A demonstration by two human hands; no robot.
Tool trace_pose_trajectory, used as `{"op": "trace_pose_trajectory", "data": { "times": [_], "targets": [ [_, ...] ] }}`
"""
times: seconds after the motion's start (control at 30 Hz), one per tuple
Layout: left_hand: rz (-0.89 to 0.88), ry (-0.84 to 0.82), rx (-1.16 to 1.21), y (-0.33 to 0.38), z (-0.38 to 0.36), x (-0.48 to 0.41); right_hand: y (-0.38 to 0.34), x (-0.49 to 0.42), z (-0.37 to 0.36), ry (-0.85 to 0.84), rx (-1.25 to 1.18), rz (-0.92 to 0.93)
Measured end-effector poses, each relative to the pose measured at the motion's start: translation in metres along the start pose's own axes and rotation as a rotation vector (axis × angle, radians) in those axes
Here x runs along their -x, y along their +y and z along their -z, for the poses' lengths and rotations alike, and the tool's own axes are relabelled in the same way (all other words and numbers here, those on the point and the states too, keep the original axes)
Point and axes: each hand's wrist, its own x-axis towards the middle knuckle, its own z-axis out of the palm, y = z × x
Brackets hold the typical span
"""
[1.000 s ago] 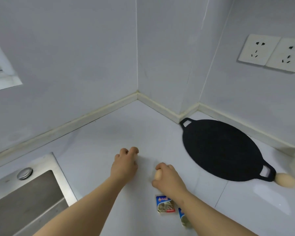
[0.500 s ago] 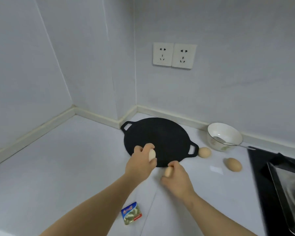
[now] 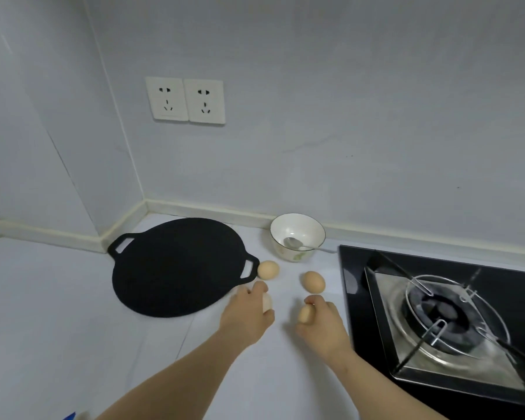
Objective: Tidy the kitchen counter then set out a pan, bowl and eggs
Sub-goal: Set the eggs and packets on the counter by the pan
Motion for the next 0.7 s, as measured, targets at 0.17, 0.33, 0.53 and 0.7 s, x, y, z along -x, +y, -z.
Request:
{"op": "trace_pose_trajectory", "data": {
  "times": [0.17,0.33,0.53,0.7],
  "targets": [
    [0.035,-0.045,-0.064,0.008,-0.016,-0.012,0.012,-0.013,0.008,0.0,-0.015,-0.015],
    [0.018,-0.022,-0.093,0.012,-0.021,-0.02,0.02,-0.024,0.006,0.001,-0.036,0.008],
    [0.003,-0.018,-0.108,0.009,-0.024,-0.024,0.021,-0.028,0.003,-0.016,-0.034,0.001],
    [-0.025,0.008,-0.121,0.008,-0.025,-0.025,0.022,-0.027,0.003,-0.015,-0.016,-0.003]
  ]
}}
